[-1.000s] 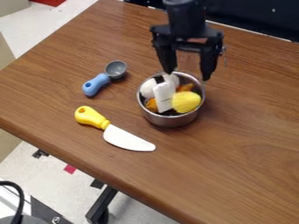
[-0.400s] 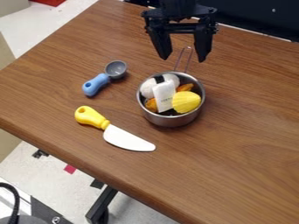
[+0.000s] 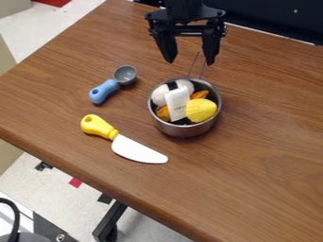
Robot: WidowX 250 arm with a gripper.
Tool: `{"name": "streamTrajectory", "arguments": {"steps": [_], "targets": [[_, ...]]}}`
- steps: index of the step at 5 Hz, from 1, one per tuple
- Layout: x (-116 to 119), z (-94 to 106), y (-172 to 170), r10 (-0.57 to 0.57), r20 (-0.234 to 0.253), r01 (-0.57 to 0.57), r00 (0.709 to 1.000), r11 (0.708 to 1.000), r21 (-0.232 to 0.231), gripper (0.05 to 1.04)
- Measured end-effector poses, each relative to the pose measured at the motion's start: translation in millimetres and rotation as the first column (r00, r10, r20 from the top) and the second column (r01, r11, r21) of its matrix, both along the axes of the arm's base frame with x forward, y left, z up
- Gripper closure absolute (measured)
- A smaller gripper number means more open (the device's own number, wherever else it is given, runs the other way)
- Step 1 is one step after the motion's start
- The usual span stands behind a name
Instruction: Move the yellow object in the metal pol
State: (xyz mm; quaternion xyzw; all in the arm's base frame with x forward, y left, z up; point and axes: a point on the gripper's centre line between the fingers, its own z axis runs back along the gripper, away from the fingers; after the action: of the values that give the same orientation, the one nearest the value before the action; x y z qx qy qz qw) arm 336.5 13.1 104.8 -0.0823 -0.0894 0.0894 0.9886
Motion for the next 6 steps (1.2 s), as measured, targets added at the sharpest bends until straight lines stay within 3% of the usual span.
{"name": "streamTrajectory", "arguments": {"steps": [2, 4, 5, 6], "targets": [[7, 4.6, -19, -0.085, 0.031, 0.085, 0.996, 0.996, 0.025, 0.085], [12, -0.9, -43, -0.108, -0.012, 0.108, 0.994, 0.994, 0.021, 0.085], [1, -15.8, -63, -0.157, -0.021, 0.157, 0.987, 0.987, 0.014, 0.085], [-6, -17.6, -82, -0.200, -0.012, 0.200, 0.980, 0.980, 0.019, 0.085]]}}
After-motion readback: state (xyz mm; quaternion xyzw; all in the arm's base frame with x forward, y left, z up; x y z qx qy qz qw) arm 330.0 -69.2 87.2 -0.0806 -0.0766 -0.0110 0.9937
